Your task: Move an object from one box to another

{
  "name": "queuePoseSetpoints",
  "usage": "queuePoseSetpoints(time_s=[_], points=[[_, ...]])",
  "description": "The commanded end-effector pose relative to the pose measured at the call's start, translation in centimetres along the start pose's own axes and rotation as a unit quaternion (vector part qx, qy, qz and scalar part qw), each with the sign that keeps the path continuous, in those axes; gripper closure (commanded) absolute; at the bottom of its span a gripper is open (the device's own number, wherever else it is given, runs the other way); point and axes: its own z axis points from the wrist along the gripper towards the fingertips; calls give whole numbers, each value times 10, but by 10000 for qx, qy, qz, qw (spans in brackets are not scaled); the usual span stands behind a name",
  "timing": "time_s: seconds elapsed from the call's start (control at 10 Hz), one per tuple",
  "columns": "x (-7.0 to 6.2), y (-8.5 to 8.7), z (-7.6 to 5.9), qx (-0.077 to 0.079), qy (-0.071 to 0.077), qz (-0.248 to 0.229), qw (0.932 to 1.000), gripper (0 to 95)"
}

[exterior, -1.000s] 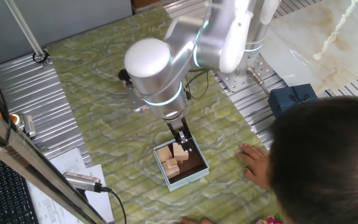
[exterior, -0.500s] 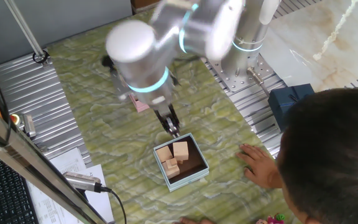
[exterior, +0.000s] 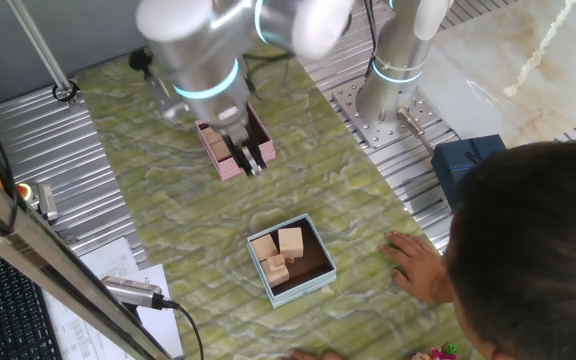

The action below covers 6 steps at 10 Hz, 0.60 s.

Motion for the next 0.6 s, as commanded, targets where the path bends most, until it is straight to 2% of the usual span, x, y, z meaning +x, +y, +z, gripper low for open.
queuePoseSetpoints(time_s=[0.1,0.2,0.6], points=[[0,-4,2,580,-561,36,9967,950],[-1,-4,4,592,-637,59,9962,950],[-2,-3,3,569,-564,-73,9968,950]])
